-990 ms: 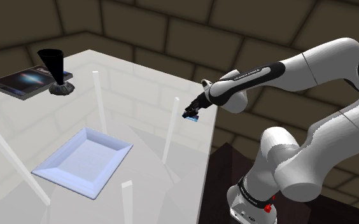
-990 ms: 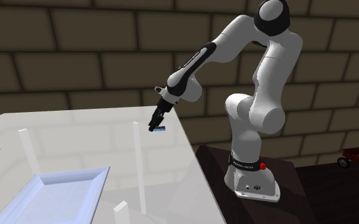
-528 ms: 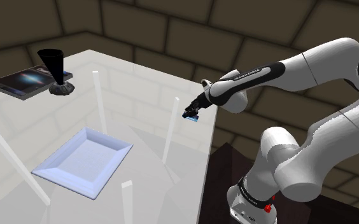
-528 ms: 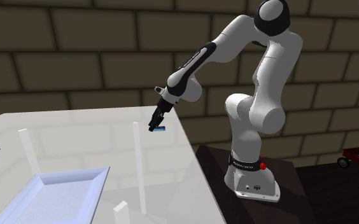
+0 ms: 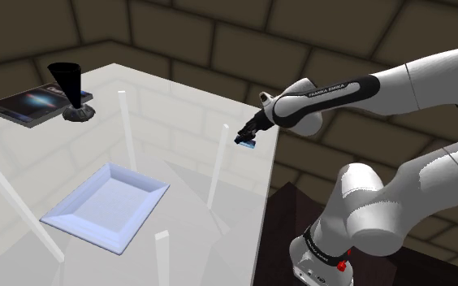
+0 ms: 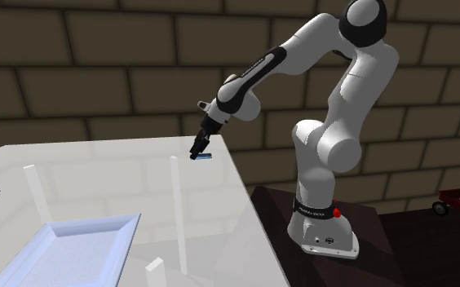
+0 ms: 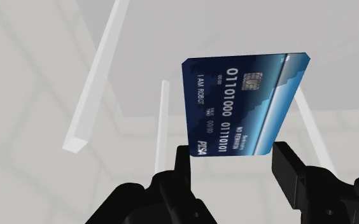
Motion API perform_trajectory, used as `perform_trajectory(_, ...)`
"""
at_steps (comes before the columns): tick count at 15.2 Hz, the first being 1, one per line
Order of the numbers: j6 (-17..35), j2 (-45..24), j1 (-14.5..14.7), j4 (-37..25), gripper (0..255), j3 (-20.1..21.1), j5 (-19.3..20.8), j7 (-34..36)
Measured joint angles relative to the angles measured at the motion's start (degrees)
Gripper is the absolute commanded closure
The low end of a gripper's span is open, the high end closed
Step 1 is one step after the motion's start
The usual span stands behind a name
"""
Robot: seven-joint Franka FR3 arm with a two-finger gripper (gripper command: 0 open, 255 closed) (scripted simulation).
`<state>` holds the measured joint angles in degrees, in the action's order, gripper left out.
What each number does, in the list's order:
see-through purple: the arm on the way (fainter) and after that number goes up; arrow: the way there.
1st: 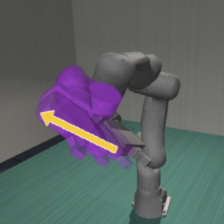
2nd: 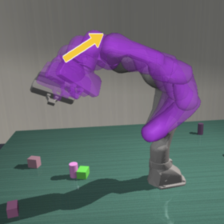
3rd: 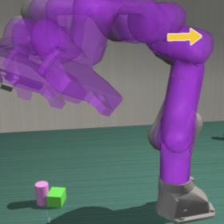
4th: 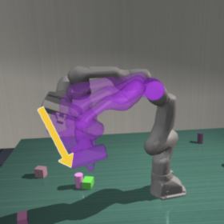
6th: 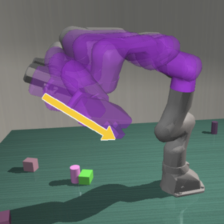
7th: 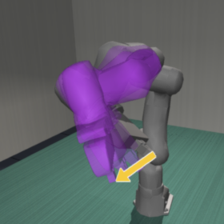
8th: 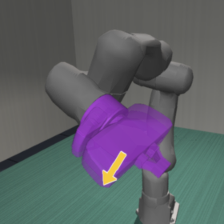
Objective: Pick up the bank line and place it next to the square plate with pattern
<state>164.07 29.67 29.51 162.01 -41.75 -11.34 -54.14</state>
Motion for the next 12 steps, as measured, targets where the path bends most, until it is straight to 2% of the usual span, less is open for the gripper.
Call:
perform_trajectory(4,-3.8,2.3,-3.9,-0.8,255,4.0,2.0,2.8)
perform_trajectory(9,-8.4,4.6,-6.9,-2.7,255,7.4,3.8,5.5)
perform_trajectory(12,-7.8,6.0,-7.5,-1.0,255,11.8,3.9,9.6)
